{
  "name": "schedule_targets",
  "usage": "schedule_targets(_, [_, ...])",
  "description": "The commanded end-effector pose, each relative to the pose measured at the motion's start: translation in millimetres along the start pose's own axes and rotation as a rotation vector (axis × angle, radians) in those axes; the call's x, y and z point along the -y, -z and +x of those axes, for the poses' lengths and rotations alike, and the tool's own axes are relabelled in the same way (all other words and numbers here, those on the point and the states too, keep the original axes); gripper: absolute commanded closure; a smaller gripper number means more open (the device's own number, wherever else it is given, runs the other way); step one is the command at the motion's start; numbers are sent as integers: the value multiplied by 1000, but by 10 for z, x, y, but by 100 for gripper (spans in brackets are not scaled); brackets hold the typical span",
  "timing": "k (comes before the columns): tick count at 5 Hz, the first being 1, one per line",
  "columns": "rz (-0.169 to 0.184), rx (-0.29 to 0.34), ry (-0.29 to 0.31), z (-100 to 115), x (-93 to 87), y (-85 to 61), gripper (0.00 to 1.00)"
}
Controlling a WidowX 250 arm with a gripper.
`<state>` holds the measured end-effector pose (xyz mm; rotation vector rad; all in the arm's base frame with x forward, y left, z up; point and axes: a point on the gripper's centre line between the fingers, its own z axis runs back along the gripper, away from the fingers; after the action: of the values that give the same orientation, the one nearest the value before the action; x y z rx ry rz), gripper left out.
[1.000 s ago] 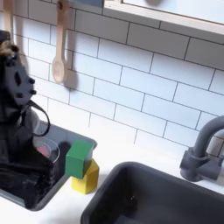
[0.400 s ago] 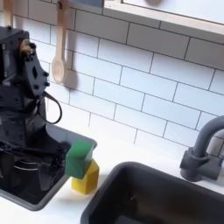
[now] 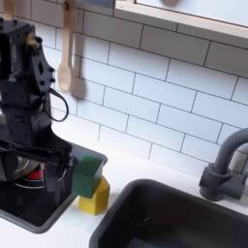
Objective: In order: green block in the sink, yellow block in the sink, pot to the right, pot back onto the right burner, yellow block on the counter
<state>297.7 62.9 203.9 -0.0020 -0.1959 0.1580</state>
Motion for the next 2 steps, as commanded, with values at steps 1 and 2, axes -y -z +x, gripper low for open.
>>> schedule_targets(1, [1, 0, -64, 66, -157, -3, 0])
schedule_targets(2, [-3, 0, -74, 63, -123, -4, 0])
